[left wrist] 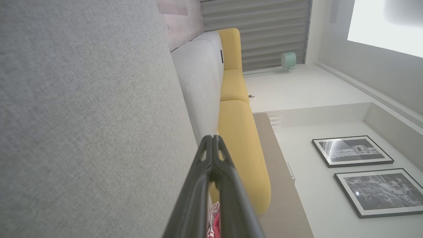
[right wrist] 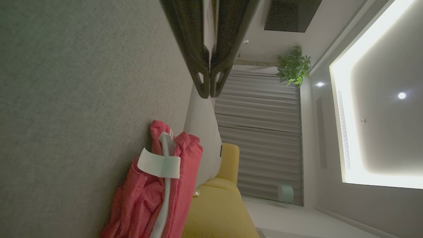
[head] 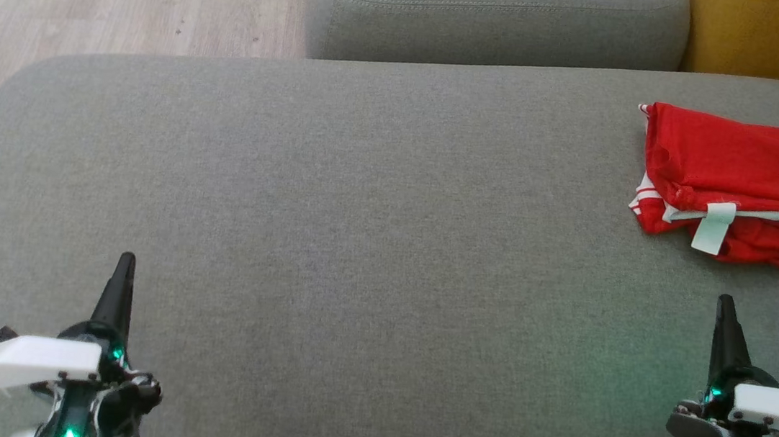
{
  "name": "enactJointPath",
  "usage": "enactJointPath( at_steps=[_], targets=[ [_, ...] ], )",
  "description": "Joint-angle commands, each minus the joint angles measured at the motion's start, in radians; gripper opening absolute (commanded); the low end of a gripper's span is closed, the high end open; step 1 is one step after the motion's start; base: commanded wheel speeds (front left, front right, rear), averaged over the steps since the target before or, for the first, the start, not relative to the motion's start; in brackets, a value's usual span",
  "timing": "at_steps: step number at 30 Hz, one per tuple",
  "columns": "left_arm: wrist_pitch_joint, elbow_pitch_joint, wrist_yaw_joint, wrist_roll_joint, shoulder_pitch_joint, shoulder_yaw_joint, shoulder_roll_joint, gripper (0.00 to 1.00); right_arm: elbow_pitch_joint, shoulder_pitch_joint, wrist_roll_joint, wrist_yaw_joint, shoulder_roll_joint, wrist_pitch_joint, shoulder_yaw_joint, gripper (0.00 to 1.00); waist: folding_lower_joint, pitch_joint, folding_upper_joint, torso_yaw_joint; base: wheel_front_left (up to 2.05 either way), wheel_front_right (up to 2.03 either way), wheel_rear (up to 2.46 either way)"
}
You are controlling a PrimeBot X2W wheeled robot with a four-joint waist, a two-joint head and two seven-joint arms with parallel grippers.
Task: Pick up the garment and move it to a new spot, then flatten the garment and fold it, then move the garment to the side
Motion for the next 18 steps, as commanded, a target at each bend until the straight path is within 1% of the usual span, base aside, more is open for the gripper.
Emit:
enactJointPath(
  at_steps=[1, 15, 18],
  targets=[
    [0.014, -0.026, -0.008, -0.035, -0.064, 0.036, 0.020, 0.00, -0.033, -0.048, 0.042, -0.001, -0.016, 0.013, 0.014, 0.00, 0.0000, -0.001, 0.0000, 0.000, 0.00, 0.00, 0.00],
    [0.053, -0.017, -0.016, -0.167, -0.074, 0.061, 0.021, 0.00, -0.033, -0.050, 0.189, -0.001, -0.015, 0.052, -0.001, 0.00, 0.0000, -0.007, 0.0000, 0.003, 0.00, 0.00, 0.00],
    [0.054, -0.017, -0.016, -0.170, -0.074, 0.062, 0.021, 0.00, -0.033, -0.050, 0.193, -0.001, -0.015, 0.053, -0.002, 0.00, 0.0000, -0.007, 0.0000, 0.003, 0.00, 0.00, 0.00]
  ],
)
